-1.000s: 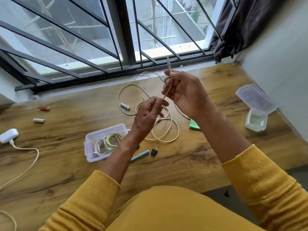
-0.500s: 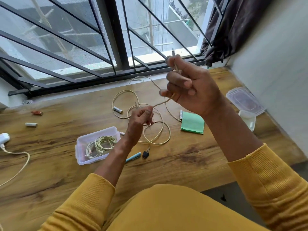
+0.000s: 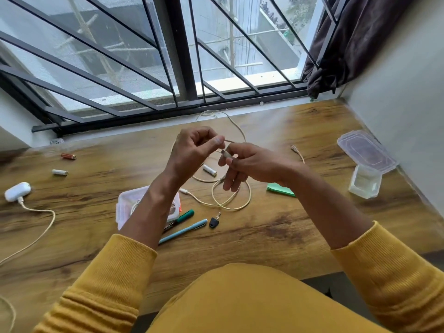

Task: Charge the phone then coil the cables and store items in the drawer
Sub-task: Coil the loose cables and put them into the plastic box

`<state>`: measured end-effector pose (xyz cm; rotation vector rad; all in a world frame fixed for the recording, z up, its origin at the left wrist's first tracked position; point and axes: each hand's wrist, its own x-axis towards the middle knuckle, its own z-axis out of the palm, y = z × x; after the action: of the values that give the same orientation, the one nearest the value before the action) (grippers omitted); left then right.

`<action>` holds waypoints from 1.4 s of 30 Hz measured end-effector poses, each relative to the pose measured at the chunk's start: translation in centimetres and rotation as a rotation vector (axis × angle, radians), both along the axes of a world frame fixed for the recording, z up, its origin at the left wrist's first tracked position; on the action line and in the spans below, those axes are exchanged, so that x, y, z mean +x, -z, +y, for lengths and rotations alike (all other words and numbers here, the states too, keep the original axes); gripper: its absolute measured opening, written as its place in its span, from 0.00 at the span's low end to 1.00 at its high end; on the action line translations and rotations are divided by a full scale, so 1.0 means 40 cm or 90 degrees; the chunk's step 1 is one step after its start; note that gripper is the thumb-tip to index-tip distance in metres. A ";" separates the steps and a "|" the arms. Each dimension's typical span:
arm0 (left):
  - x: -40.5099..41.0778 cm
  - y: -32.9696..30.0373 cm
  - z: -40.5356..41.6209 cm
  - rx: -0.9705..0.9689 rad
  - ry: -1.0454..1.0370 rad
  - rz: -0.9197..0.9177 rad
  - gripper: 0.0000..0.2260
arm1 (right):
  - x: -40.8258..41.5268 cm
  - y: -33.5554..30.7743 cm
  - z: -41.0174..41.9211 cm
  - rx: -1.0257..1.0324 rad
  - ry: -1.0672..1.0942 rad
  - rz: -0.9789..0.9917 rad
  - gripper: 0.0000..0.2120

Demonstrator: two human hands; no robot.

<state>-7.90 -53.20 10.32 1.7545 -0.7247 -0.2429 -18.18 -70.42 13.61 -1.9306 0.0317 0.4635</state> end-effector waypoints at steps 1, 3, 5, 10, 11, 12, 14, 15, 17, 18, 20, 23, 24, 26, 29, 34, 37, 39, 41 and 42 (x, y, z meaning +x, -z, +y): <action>-0.004 -0.001 0.001 -0.004 0.002 -0.002 0.10 | 0.004 0.008 0.002 0.022 0.025 -0.007 0.13; -0.011 -0.002 0.001 -0.016 -0.003 -0.002 0.09 | 0.009 0.019 0.005 0.094 0.059 -0.031 0.13; -0.011 -0.002 -0.001 -0.028 -0.029 0.003 0.08 | 0.009 0.023 0.005 0.153 0.061 -0.079 0.12; 0.020 -0.002 0.003 -0.083 -0.171 0.099 0.09 | 0.002 0.015 0.019 0.241 0.053 -0.225 0.11; 0.029 -0.001 0.002 -0.081 -0.206 0.110 0.09 | 0.002 0.014 0.027 0.259 0.055 -0.251 0.11; 0.037 0.000 0.001 -0.074 -0.241 0.120 0.10 | 0.002 0.013 0.032 0.273 0.056 -0.277 0.11; 0.050 -0.001 -0.001 -0.060 -0.303 0.136 0.11 | 0.003 0.013 0.040 0.286 0.063 -0.314 0.11; 0.056 -0.001 0.000 -0.058 -0.325 0.141 0.12 | 0.003 0.012 0.040 0.287 0.060 -0.317 0.11; 0.060 -0.008 0.002 -0.062 -0.340 0.148 0.13 | -0.003 0.011 0.038 0.271 0.020 -0.280 0.12; 0.058 -0.014 0.002 -0.068 -0.334 0.149 0.13 | -0.006 0.012 0.037 0.253 -0.012 -0.239 0.12; 0.046 -0.030 -0.003 -0.079 -0.299 0.137 0.12 | -0.010 0.022 0.035 0.182 -0.065 -0.143 0.11; 0.018 -0.062 -0.009 -0.089 -0.198 0.089 0.10 | -0.007 0.047 0.040 0.069 -0.031 -0.078 0.12; 0.010 -0.071 -0.010 -0.089 -0.161 0.070 0.10 | -0.005 0.055 0.041 0.076 0.018 -0.084 0.12; -0.002 -0.084 -0.007 -0.083 -0.111 0.033 0.10 | -0.001 0.062 0.036 0.120 0.140 -0.112 0.11; -0.017 -0.082 0.000 -0.070 -0.048 -0.009 0.09 | 0.004 0.043 0.024 0.197 0.280 -0.148 0.12; -0.066 -0.029 -0.011 -0.050 0.070 0.040 0.12 | 0.028 0.003 0.007 0.326 0.399 -0.132 0.12; -0.096 0.002 -0.026 -0.049 0.107 0.085 0.13 | 0.029 -0.013 0.003 0.466 0.355 -0.129 0.12; -0.100 0.018 -0.033 -0.061 0.103 0.101 0.13 | 0.024 -0.021 0.004 0.542 0.315 -0.114 0.12; -0.100 0.027 -0.037 -0.050 0.092 0.097 0.14 | 0.020 -0.021 0.006 0.586 0.278 -0.091 0.12; -0.100 0.029 -0.039 -0.043 0.090 0.097 0.14 | 0.020 -0.018 0.005 0.606 0.266 -0.082 0.11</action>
<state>-11.91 -54.77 9.16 1.6032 -0.7391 -0.4383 -17.39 -70.22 14.32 -0.9704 0.1075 0.0341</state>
